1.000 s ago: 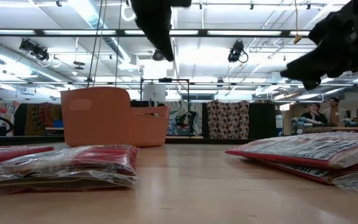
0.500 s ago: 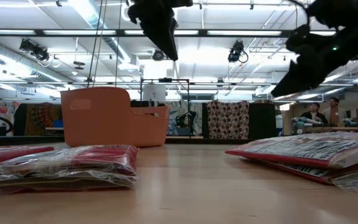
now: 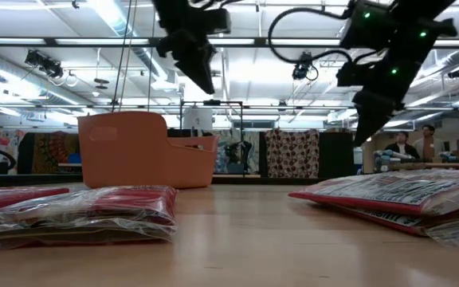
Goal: Sort popcorn bags into baskets
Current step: Stack the popcorn pack on top of the other popcorn into the orange bin
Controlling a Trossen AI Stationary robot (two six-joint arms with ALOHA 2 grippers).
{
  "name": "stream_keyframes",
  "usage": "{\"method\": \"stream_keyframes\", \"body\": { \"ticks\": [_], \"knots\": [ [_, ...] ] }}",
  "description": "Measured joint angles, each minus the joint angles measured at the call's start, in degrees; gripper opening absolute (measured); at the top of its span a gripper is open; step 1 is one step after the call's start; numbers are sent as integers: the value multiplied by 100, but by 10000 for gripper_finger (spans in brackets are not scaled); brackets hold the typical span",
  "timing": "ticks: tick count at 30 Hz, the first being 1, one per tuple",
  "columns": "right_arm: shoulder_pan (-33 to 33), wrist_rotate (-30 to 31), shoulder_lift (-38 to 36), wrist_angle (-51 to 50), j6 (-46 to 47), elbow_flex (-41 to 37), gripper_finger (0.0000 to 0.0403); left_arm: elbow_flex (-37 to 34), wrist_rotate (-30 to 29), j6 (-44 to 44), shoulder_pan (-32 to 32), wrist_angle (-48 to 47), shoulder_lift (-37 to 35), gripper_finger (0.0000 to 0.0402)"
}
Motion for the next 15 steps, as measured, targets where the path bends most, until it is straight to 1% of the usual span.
{"method": "stream_keyframes", "body": {
  "ticks": [5, 7, 11, 15],
  "knots": [
    [-217, -393, 539, -81, -110, 203, 163, -1167, 8, -299, -50, 1198, -853, 52],
    [-257, -396, 798, -211, -89, 286, 171, -1548, -3, -409, -118, 1666, -1188, 52],
    [-363, -469, 1325, -370, -41, 474, 201, -2198, 12, -671, -297, 2560, -1868, 52],
    [-451, -706, 1830, -711, 141, 836, 237, -2845, -4, -771, -497, 3084, -2480, 52]
  ]
}}
